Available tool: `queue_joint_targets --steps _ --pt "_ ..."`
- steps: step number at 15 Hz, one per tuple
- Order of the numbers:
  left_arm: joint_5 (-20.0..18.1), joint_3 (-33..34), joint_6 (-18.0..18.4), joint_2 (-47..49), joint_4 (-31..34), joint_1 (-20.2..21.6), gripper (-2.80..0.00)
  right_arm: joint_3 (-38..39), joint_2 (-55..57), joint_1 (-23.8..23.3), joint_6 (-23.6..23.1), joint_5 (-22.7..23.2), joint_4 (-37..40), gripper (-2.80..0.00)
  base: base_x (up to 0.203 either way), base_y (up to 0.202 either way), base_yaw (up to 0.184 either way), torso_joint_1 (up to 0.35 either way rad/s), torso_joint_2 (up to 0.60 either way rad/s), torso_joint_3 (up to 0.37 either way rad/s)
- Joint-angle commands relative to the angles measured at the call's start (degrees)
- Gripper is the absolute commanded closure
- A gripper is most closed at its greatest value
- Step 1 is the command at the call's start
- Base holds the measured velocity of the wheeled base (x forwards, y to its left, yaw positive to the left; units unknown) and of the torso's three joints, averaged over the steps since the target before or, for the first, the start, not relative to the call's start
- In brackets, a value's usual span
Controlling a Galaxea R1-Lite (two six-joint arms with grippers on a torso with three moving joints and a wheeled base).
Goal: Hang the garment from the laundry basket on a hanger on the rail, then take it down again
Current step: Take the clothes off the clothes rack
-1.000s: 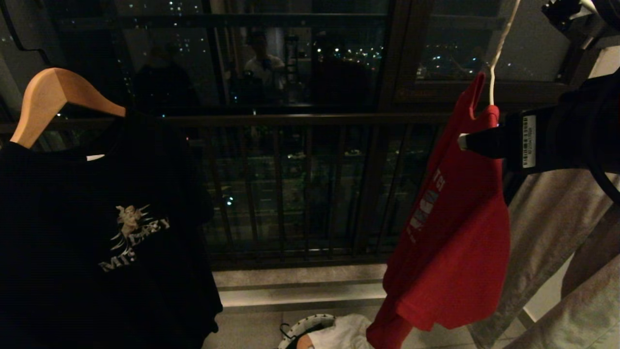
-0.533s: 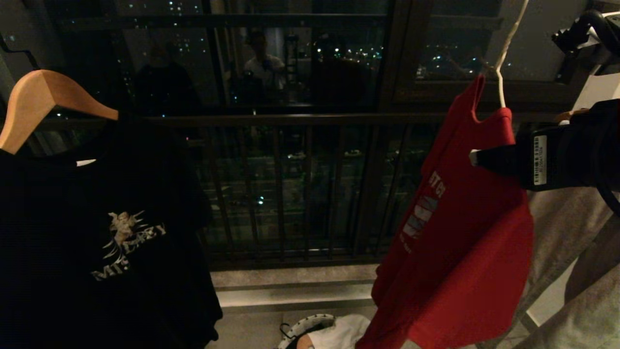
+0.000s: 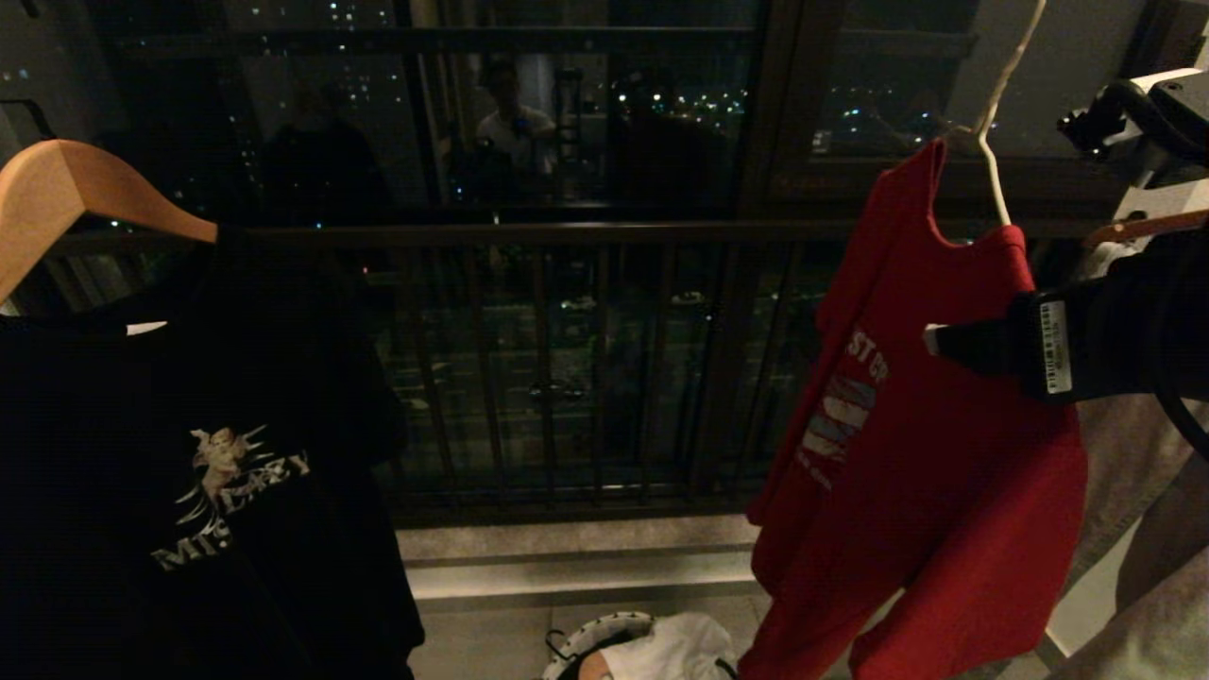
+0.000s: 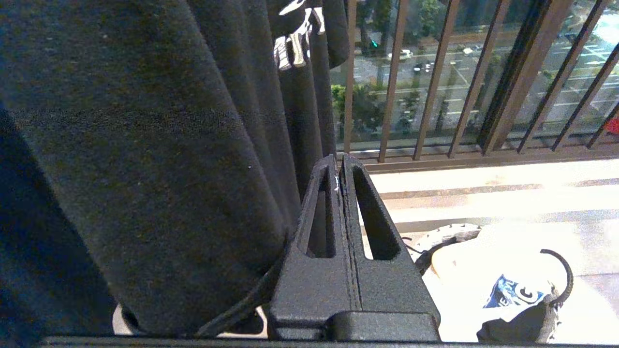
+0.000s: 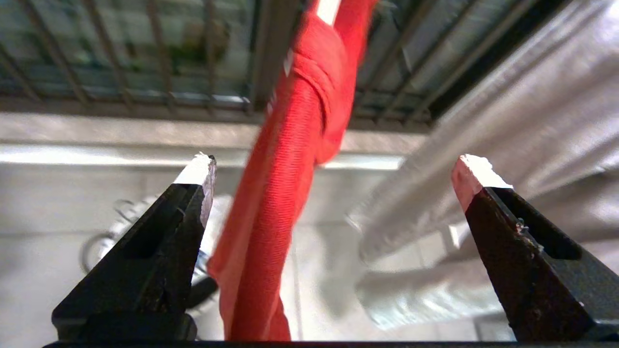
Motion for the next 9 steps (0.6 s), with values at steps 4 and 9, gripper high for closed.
queue_joint_targets --steps 4,9 --pt "0.00 0.01 0.03 -0.11 0.02 0.02 0.00 -0.06 -0.35 -1.01 -0.15 0.03 2.86 -2.80 0.000 0.000 0.000 0.000 0.00 0.000" --pt "0.00 0.01 0.03 -0.11 0.02 0.02 0.00 -0.37 -0.09 -1.27 -0.59 0.56 2.69 -2.80 0.000 0.000 0.000 0.000 0.00 0.000"
